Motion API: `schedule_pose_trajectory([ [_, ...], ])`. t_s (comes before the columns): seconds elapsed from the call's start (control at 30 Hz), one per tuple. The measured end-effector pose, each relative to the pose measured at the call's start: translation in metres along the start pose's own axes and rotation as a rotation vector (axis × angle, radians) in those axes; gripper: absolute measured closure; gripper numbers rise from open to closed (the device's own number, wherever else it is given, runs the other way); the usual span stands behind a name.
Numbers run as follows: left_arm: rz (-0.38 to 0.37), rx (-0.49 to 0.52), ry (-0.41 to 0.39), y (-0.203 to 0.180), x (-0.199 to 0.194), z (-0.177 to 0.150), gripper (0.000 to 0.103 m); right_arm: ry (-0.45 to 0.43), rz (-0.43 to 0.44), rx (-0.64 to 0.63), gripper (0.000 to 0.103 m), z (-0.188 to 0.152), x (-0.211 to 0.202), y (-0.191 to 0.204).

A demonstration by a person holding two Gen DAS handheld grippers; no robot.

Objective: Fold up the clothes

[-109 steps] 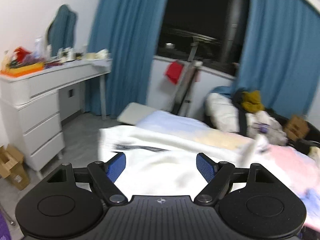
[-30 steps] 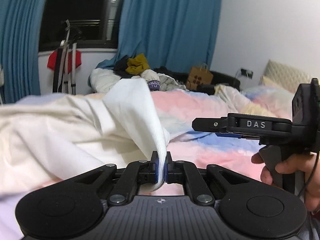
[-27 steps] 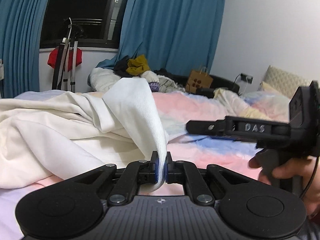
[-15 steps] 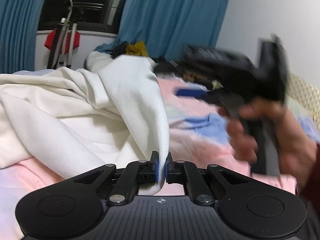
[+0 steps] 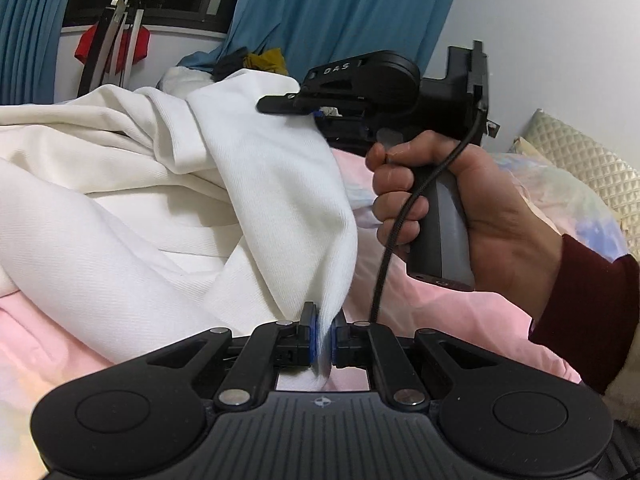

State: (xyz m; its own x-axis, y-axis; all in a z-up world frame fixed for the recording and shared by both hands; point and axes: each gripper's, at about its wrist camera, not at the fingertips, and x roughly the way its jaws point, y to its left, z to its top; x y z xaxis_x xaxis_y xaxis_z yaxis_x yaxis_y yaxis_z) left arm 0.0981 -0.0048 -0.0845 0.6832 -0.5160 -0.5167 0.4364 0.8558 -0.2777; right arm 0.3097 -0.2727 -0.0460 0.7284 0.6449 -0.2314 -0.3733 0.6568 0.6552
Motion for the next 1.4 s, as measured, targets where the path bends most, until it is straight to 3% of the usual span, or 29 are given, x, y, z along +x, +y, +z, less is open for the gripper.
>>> schedule_pose_trajectory([
  [0.1,-0.014,-0.006,-0.038,0.002,-0.005,0.002,0.091,-0.081,-0.002,-0.015,0.095,0.009,-0.019,0.008],
  [0.23,-0.023,0.006,-0.154,-0.003,-0.028,0.006,0.073,-0.225,-0.054,-0.065,0.095,0.027,-0.059,0.022],
  [0.33,-0.052,0.006,-0.228,-0.005,-0.045,0.009,0.058,-0.366,-0.137,-0.103,0.095,0.039,-0.101,0.028],
  [0.43,-0.081,-0.017,-0.274,-0.003,-0.061,0.011,0.051,-0.479,-0.218,-0.065,0.095,0.045,-0.15,0.026],
  [0.53,-0.075,-0.082,-0.271,0.01,-0.071,0.011,0.046,-0.541,-0.309,-0.012,0.095,0.043,-0.191,0.016],
  [0.67,-0.016,-0.294,-0.248,0.048,-0.088,0.01,0.043,-0.435,-0.403,0.207,0.095,0.035,-0.216,-0.018],
  [0.73,0.018,-0.454,-0.229,0.077,-0.099,0.006,0.036,-0.367,-0.425,0.318,0.095,0.02,-0.224,-0.035],
  [0.87,0.096,-0.814,-0.25,0.14,-0.127,-0.015,0.036,-0.257,-0.437,0.514,0.095,-0.014,-0.231,-0.062],
  [1.0,0.151,-1.113,-0.325,0.195,-0.158,-0.035,0.03,-0.238,-0.437,0.631,0.093,-0.03,-0.234,-0.071],
  [1.13,0.287,-1.332,-0.339,0.239,-0.177,-0.051,0.027,-0.251,-0.454,0.717,0.09,-0.04,-0.24,-0.081],
  [1.23,0.307,-1.401,-0.369,0.263,-0.176,-0.055,0.027,-0.275,-0.49,0.821,0.076,-0.046,-0.249,-0.096],
  [1.37,0.322,-1.475,-0.416,0.292,-0.171,-0.058,0.031,-0.333,-0.505,0.931,0.046,-0.056,-0.258,-0.113],
  [1.4,0.325,-1.494,-0.428,0.3,-0.17,-0.058,0.031,-0.347,-0.49,0.955,0.045,-0.057,-0.258,-0.117],
])
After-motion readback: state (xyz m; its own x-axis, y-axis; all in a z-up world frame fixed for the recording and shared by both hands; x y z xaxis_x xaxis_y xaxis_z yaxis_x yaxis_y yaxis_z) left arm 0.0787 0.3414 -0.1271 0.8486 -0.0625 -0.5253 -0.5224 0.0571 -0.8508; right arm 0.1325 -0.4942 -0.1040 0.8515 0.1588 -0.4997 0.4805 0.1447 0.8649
